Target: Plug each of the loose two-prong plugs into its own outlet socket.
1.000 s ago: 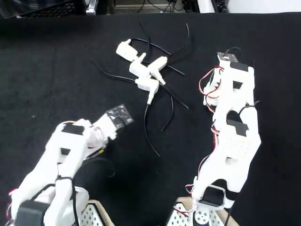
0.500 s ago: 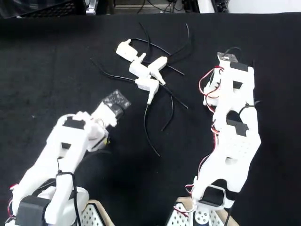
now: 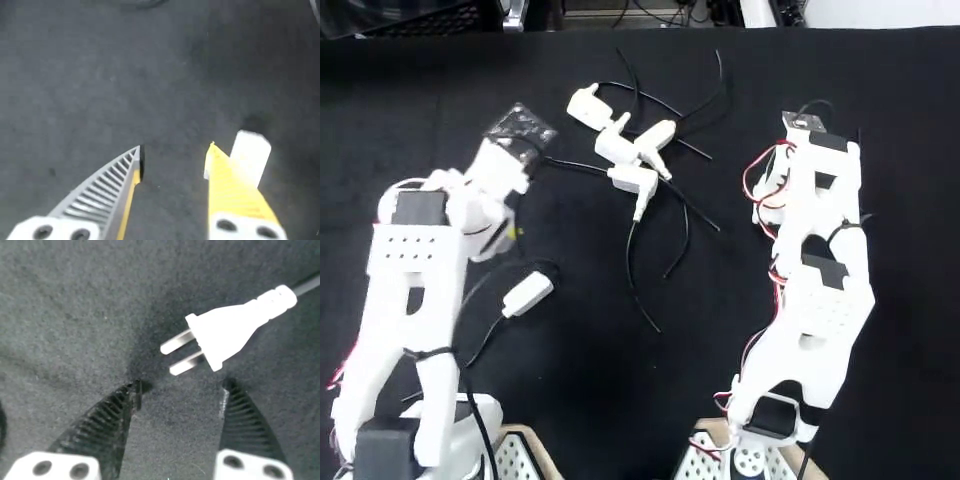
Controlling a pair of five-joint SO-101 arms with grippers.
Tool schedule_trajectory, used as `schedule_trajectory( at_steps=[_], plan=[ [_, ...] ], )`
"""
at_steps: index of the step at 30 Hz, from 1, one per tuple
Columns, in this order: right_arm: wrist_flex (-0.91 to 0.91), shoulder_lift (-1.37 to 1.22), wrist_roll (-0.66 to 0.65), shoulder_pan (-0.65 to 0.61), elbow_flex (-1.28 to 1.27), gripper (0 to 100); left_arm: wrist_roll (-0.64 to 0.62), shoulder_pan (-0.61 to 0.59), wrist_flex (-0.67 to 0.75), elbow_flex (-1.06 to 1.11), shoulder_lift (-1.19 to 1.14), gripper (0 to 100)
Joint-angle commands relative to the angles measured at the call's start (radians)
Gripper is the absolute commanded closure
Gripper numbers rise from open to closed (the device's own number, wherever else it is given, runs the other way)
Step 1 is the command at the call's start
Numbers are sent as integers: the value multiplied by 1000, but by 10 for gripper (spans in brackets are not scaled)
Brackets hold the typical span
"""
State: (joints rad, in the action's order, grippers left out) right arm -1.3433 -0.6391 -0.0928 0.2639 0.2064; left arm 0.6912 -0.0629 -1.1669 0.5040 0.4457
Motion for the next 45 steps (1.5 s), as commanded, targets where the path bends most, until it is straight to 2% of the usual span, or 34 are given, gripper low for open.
schedule_trajectory(
  at_steps=[1, 9, 14, 23, 28, 37, 41, 45],
  plan=[
    [3, 8, 12, -5, -15, 761, 87, 15, 77, 177, 6, 790],
    [5, 8, 12, -5, -16, 761, 87, 108, 166, 390, 5, 791],
    [5, 8, 12, -5, -16, 761, 84, 182, 169, 438, 5, 791],
    [5, 8, 12, -5, -16, 761, -51, 334, 167, 441, 6, 791],
    [5, 8, 12, -5, -16, 761, -57, 321, 160, 348, 6, 791],
    [15, 13, 29, 15, -18, 761, -72, 321, -23, -68, 3, 791],
    [34, 15, 153, 107, -8, 761, -201, 366, 48, -173, -34, 786],
    [37, 24, 175, 138, -8, 761, -276, 383, 126, -242, -181, 786]
  ],
)
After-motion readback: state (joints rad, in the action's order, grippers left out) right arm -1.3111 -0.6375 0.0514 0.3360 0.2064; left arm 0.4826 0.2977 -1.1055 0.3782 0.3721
